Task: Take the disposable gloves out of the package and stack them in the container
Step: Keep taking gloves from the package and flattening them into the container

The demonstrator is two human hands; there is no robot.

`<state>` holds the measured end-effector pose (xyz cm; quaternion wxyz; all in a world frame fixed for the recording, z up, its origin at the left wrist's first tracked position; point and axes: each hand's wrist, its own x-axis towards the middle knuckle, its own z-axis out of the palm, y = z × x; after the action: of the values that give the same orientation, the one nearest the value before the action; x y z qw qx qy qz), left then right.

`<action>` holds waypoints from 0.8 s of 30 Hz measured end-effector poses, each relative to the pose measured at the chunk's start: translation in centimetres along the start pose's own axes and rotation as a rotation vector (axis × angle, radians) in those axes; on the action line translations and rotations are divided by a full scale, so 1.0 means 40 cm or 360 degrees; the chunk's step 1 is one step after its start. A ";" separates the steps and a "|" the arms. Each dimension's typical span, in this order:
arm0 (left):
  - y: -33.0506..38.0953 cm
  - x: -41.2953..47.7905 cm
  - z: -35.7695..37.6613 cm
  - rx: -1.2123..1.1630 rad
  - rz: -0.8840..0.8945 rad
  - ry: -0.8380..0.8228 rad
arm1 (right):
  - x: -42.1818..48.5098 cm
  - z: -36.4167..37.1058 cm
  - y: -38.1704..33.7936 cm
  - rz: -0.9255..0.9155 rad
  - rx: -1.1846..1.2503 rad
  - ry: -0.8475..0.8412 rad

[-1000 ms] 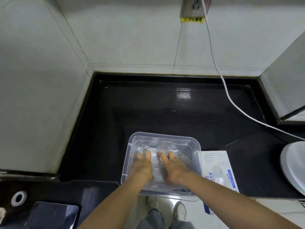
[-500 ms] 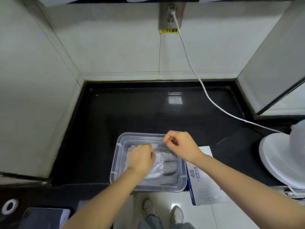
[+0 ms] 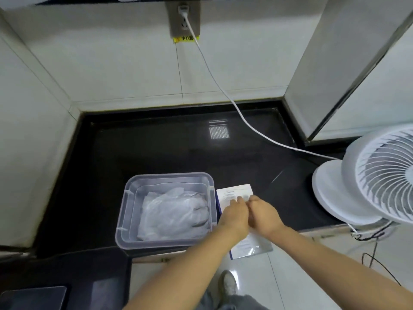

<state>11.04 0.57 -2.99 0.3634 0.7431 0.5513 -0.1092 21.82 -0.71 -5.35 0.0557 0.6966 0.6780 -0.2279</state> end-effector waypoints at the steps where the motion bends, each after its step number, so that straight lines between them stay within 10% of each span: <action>1: -0.002 0.005 0.013 -0.0029 -0.0046 -0.0053 | 0.001 0.003 0.001 0.0004 0.0009 0.0045; 14: -0.019 0.001 0.050 -0.0185 -0.0179 0.0001 | -0.007 -0.058 0.079 -0.0043 0.1903 0.0140; 20: -0.018 0.000 0.053 -0.0196 -0.0210 -0.0011 | 0.013 -0.083 0.068 0.0212 0.1837 -0.0164; 24: -0.024 0.001 0.056 -0.0204 -0.0205 -0.0027 | 0.011 -0.111 0.059 0.0090 0.2012 0.0094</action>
<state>10.72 -0.74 -5.01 0.4070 0.6805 0.6006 -0.1031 25.16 1.23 -2.13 -0.3793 0.6186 0.3949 -0.5634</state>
